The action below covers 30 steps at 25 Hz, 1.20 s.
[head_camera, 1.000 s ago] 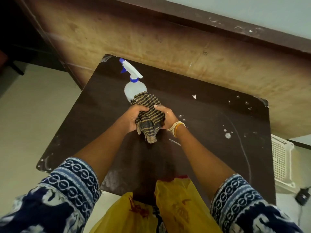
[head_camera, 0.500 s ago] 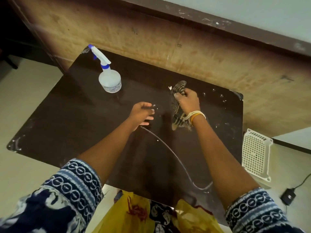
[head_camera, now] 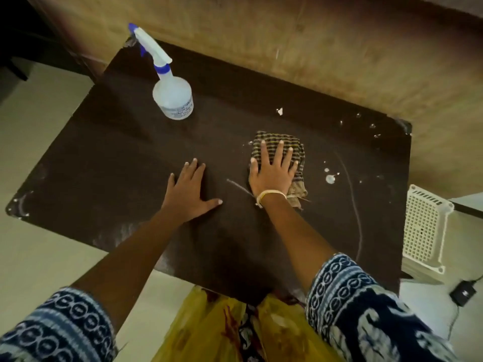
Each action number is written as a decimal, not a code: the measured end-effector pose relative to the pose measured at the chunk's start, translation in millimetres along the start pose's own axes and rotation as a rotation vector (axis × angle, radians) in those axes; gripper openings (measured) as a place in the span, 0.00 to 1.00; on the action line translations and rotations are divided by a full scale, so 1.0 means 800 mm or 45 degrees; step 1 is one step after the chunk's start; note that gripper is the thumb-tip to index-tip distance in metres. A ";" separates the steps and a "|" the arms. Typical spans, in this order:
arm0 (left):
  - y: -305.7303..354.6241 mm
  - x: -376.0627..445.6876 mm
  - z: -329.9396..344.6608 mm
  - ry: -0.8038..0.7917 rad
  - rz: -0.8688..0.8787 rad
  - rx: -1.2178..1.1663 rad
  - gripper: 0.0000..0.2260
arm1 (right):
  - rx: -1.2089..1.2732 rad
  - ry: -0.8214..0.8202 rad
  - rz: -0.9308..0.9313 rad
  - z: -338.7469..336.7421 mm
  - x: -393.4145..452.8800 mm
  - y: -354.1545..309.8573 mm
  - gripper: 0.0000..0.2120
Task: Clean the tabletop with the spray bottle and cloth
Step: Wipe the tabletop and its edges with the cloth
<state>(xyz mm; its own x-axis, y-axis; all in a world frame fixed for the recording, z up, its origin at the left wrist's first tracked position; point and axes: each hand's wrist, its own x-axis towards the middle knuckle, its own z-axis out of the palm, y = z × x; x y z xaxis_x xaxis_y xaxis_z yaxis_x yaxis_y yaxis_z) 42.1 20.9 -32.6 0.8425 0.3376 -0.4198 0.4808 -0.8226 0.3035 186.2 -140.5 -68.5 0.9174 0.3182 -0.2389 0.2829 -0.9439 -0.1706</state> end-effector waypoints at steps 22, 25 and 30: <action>-0.059 -0.023 0.018 0.166 0.022 0.177 0.60 | -0.152 -0.020 -0.623 0.029 -0.026 -0.105 0.28; -0.094 -0.037 0.009 0.139 -0.010 0.213 0.62 | -0.268 -0.090 -1.057 0.039 -0.051 -0.104 0.27; -0.108 -0.048 0.014 0.066 0.029 0.319 0.60 | -0.099 0.057 -0.328 0.001 0.042 -0.030 0.28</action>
<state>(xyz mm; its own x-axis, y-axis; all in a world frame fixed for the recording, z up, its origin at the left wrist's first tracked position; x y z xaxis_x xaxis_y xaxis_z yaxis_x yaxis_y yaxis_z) -34.4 74.2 -52.7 0.8669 0.3355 -0.3686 0.3920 -0.9157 0.0885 209.6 -107.3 -73.4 0.8233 0.5462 -0.1545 0.5279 -0.8367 -0.1457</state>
